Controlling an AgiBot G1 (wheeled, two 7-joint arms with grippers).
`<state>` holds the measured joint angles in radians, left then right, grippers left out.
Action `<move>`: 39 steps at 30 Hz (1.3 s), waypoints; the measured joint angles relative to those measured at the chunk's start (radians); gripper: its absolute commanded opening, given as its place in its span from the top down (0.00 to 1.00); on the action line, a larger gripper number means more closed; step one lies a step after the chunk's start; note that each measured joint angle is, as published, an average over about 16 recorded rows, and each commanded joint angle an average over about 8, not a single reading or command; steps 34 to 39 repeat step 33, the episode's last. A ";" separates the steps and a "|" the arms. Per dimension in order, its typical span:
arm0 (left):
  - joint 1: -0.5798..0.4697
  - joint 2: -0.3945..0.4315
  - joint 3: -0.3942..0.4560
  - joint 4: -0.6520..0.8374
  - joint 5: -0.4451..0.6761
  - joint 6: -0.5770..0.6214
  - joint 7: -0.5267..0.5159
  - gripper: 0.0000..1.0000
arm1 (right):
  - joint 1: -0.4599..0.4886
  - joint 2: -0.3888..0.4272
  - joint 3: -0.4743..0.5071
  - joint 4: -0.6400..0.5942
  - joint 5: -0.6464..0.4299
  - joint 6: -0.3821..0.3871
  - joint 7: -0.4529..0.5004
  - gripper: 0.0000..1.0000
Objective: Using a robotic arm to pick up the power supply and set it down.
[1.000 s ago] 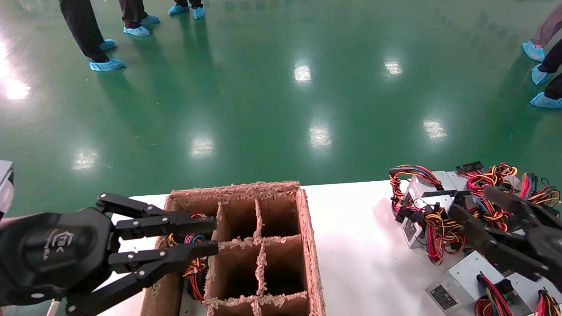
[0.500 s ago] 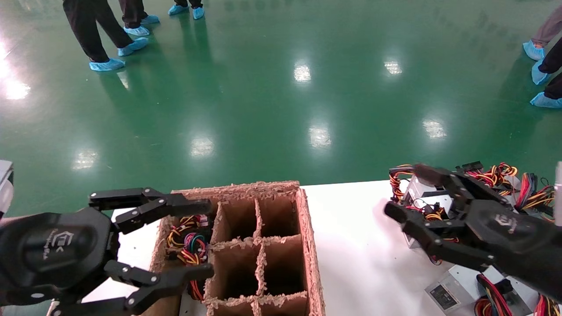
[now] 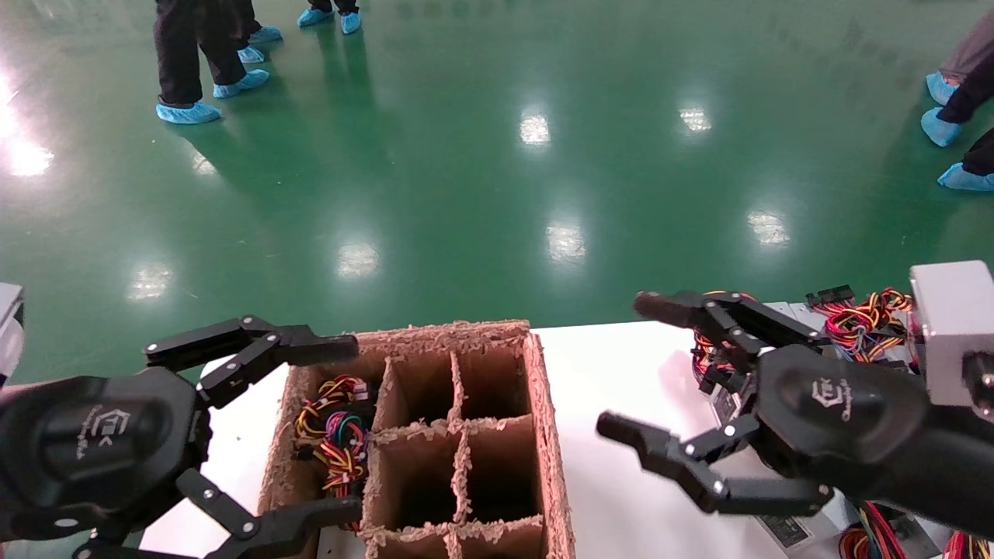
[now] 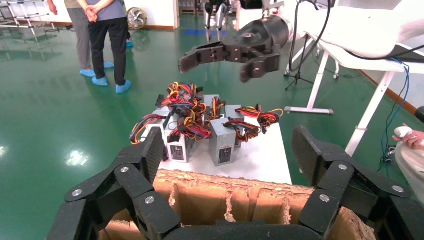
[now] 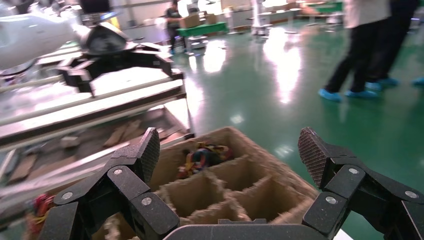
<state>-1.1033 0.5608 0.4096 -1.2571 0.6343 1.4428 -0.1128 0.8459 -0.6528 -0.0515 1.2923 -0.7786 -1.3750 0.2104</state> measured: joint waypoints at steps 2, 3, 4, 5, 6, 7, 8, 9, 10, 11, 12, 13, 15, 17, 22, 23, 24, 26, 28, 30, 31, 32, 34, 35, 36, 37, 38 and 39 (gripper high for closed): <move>0.000 0.000 0.000 0.000 0.000 0.000 0.000 0.00 | 0.036 0.007 -0.036 -0.001 0.008 -0.019 -0.004 0.00; 0.000 0.000 0.000 0.000 0.000 0.000 0.000 0.00 | 0.054 0.010 -0.054 -0.002 0.011 -0.029 -0.005 0.00; 0.000 0.000 0.000 0.000 0.000 0.000 0.000 0.00 | 0.072 0.013 -0.072 -0.003 0.015 -0.038 -0.007 0.00; 0.000 0.000 0.000 0.000 0.000 0.000 0.000 0.00 | 0.090 0.016 -0.090 -0.003 0.019 -0.048 -0.009 0.00; 0.000 0.000 0.000 0.000 0.000 0.000 0.000 0.00 | 0.107 0.019 -0.106 -0.004 0.022 -0.056 -0.011 0.00; 0.000 0.000 0.000 0.000 0.000 0.000 0.000 0.00 | 0.122 0.022 -0.122 -0.004 0.026 -0.064 -0.012 0.00; 0.000 0.000 0.000 0.000 0.000 0.000 0.000 0.00 | 0.138 0.025 -0.138 -0.005 0.029 -0.073 -0.014 0.00; 0.000 0.000 0.000 0.000 0.000 0.000 0.000 0.00 | 0.155 0.028 -0.154 -0.005 0.032 -0.081 -0.015 0.00; 0.000 0.000 0.000 0.000 0.000 0.000 0.000 0.00 | 0.170 0.031 -0.169 -0.006 0.035 -0.089 -0.017 0.00; 0.000 0.000 0.000 0.000 0.000 0.000 0.000 0.00 | 0.183 0.033 -0.183 -0.006 0.038 -0.096 -0.018 0.00; 0.000 0.000 0.000 0.000 0.000 0.000 0.000 0.00 | 0.196 0.036 -0.195 -0.007 0.041 -0.103 -0.019 0.00; 0.000 0.000 0.000 0.000 0.000 0.000 0.000 0.00 | 0.207 0.038 -0.206 -0.007 0.043 -0.109 -0.021 0.00; 0.000 0.000 0.000 0.000 0.000 0.000 0.000 0.00 | 0.225 0.041 -0.224 -0.008 0.048 -0.119 -0.022 0.00; 0.000 0.000 0.000 0.000 0.000 0.000 0.000 0.00 | 0.239 0.044 -0.237 -0.008 0.051 -0.126 -0.024 0.00; 0.000 0.000 0.000 0.000 0.000 0.000 0.000 0.00 | 0.252 0.046 -0.250 -0.009 0.054 -0.132 -0.025 0.00; 0.000 0.000 0.000 0.000 0.000 0.000 0.000 0.00 | 0.253 0.046 -0.252 -0.009 0.055 -0.133 -0.025 0.00; 0.000 0.000 0.000 0.000 0.000 0.000 0.000 0.00 | 0.252 0.046 -0.251 -0.009 0.054 -0.133 -0.025 0.00; 0.000 0.000 0.000 0.000 0.000 0.000 0.000 0.00 | 0.248 0.046 -0.247 -0.009 0.054 -0.131 -0.025 0.00; 0.000 0.000 0.000 0.000 0.000 0.000 0.000 0.00 | 0.246 0.045 -0.245 -0.009 0.054 -0.130 -0.024 0.00; 0.000 0.000 0.000 0.000 0.000 0.000 0.000 0.00 | 0.244 0.045 -0.243 -0.009 0.053 -0.129 -0.024 0.00; 0.000 0.000 0.000 0.000 0.000 0.000 0.000 0.00 | 0.243 0.045 -0.242 -0.009 0.053 -0.128 -0.024 0.00; 0.000 0.000 0.000 0.000 0.000 0.000 0.000 0.00 | 0.242 0.044 -0.241 -0.009 0.053 -0.128 -0.024 0.00; 0.000 0.000 0.000 0.000 0.000 0.000 0.000 0.00 | 0.241 0.044 -0.240 -0.009 0.052 -0.127 -0.024 0.00; 0.000 0.000 0.000 0.000 0.000 0.000 0.000 0.00 | 0.241 0.044 -0.240 -0.009 0.052 -0.127 -0.024 0.00; 0.000 0.000 0.000 0.000 0.000 0.000 0.000 0.00 | 0.241 0.044 -0.240 -0.009 0.052 -0.127 -0.024 0.00; 0.000 0.000 0.000 0.000 0.000 0.000 0.000 0.00 | 0.241 0.044 -0.240 -0.009 0.052 -0.127 -0.024 0.00; 0.000 0.000 0.000 0.000 0.000 0.000 0.000 0.00 | 0.241 0.044 -0.240 -0.009 0.052 -0.127 -0.024 0.00; 0.000 0.000 0.000 0.000 0.000 0.000 0.000 0.00 | 0.241 0.044 -0.240 -0.009 0.052 -0.127 -0.024 0.00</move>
